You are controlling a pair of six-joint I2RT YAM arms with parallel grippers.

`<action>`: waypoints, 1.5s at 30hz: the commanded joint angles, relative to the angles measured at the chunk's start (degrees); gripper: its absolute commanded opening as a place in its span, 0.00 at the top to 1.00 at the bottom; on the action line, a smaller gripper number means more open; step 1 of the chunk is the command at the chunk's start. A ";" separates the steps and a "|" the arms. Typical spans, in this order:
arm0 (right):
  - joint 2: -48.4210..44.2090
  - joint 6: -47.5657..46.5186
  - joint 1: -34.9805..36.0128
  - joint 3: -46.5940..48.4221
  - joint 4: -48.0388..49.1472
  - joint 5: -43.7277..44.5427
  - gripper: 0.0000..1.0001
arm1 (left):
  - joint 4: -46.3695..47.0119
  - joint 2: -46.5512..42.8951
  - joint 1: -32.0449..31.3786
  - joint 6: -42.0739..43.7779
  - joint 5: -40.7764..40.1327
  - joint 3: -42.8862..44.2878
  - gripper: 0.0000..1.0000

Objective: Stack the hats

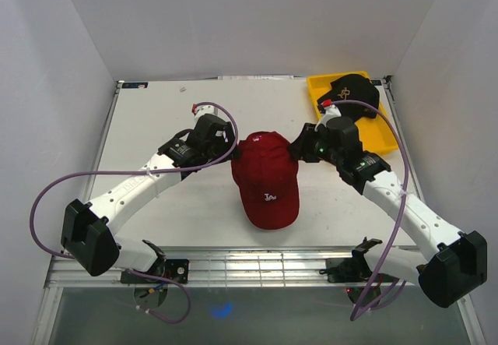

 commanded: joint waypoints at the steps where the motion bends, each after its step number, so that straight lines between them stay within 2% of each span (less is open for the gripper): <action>1: -1.02 -1.66 -0.38 -2.66 -8.39 2.59 0.61 | -5.18 0.12 -0.17 1.39 -1.72 -1.58 0.17; 3: -1.82 -1.66 -0.38 -2.05 -8.30 2.58 0.53 | -5.27 -0.41 -0.17 1.74 -1.63 -0.96 0.15; 6: -2.88 -1.57 -0.38 -0.64 -9.00 2.58 0.48 | -5.89 -1.29 -0.17 2.36 -1.72 0.53 0.08; 11: -3.67 -1.31 -0.38 0.77 -9.53 2.24 0.43 | -6.24 -2.78 -0.17 3.59 -0.58 2.73 0.02; 17: -4.20 -0.69 -0.38 2.26 -8.56 -0.49 0.38 | -6.24 -3.93 -0.17 4.64 1.00 4.05 0.02; 35: -1.39 0.01 -0.38 9.56 -6.80 -6.73 0.36 | -6.15 -2.52 -0.17 6.14 3.03 7.13 0.02; 45: 8.27 -0.61 -0.90 13.08 -4.61 -6.12 0.37 | -5.98 -0.59 -0.17 7.02 1.89 9.24 0.02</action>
